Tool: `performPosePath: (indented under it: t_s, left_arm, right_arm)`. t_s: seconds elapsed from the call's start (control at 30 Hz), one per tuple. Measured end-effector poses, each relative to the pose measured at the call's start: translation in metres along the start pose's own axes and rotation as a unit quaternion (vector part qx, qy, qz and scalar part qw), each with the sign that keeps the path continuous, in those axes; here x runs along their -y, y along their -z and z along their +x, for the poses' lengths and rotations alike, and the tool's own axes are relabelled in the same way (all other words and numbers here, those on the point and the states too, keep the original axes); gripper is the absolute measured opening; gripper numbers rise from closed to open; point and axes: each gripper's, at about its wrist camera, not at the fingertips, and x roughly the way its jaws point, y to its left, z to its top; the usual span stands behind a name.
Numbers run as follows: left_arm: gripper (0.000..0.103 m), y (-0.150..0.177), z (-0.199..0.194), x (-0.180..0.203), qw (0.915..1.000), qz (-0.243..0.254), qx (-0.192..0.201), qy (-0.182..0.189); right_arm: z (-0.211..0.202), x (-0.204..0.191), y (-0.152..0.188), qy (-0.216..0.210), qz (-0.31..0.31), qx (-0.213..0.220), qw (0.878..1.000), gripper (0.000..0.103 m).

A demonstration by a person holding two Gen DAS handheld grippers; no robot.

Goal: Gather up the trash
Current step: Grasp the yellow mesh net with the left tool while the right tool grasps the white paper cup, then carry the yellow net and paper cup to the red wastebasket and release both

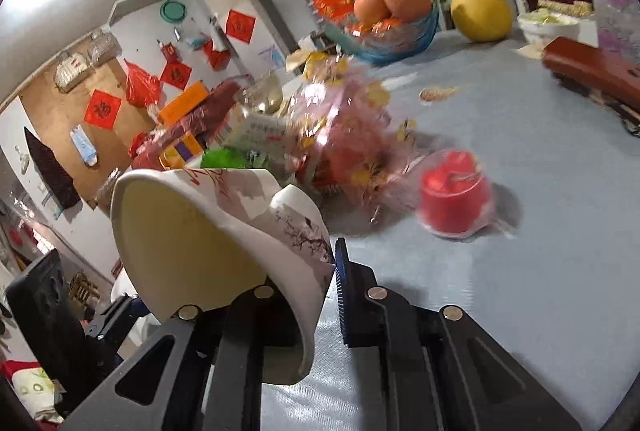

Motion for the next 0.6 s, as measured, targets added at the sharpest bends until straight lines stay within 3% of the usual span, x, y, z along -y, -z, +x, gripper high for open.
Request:
performPosePath:
  t_s: [0.13,0.2,0.4,0.6]
  left_arm:
    - [0.063,-0.007,0.004,0.006,1.0,-0.004,-0.005,0.004]
    - [0.045,-0.01,0.004,0.007,0.9999,-0.01,-0.01,0.009]
    - [0.042,-0.007,-0.028,-0.005,0.9996,-0.023,0.017,-0.005]
    - [0.042,0.004,-0.094,-0.041,0.996,-0.055,0.055,-0.045]
  right_arm:
    - [-0.022,-0.001,-0.009,0.01,-0.019,0.028,0.999,0.015]
    - [-0.031,-0.001,-0.014,0.011,-0.021,0.04,0.999,0.017]
    - [-0.046,0.006,-0.02,-0.006,-0.007,0.053,0.999,0.017]
    - [-0.065,-0.019,-0.011,-0.032,-0.025,0.068,0.997,0.017]
